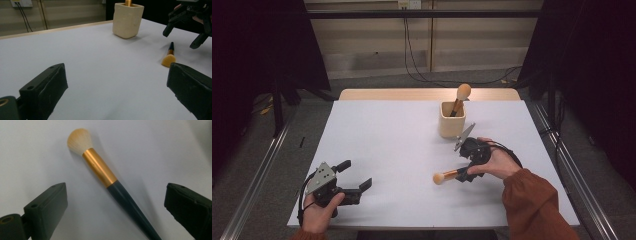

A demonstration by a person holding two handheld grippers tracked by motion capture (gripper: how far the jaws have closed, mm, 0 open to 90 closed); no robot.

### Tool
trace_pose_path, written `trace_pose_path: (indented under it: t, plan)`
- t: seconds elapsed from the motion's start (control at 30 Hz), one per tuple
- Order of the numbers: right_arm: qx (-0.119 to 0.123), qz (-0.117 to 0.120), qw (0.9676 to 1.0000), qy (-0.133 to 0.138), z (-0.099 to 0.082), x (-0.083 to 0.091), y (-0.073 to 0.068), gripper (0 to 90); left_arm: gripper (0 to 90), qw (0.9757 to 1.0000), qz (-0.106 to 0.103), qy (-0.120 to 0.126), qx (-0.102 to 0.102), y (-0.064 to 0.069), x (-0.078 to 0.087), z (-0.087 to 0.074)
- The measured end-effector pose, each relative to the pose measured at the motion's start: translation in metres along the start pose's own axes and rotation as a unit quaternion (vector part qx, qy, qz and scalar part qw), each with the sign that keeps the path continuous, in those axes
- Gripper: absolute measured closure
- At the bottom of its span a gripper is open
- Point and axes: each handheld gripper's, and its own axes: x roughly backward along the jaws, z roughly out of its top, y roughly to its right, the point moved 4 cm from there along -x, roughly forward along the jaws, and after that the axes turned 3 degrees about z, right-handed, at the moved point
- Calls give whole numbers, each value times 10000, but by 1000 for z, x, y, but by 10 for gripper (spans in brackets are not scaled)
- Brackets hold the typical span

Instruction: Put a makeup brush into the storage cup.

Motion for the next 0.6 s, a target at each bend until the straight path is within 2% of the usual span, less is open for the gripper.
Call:
trace_pose_path:
  t: [0.07,0.13,0.23,0.33,0.5,0.53,0.6]
  plan:
    - [57,-2,9999,-123,2,-5,-1,45,27,10000,-4,-4,7,0,0,0]
    - [107,-127,9996,-224,5,-9,-3,55,27,10000,-1,5,22,-1,0,0]
    - [303,-72,9991,-275,10,-16,-5,56,27,10000,0,-5,20,-1,0,0]
    - [293,-114,9987,-398,14,-20,-4,72,27,10000,-11,-2,13,-1,0,0]
    - [382,-23,9977,-561,18,-25,-4,213,26,10000,-13,-9,18,-1,0,0]
    - [487,22,9968,-633,19,-27,-5,237,27,10000,-10,-15,15,-1,0,0]
    - [548,27,9962,-679,19,-31,-6,281,27,10000,-11,-28,-5,-1,0,-1]
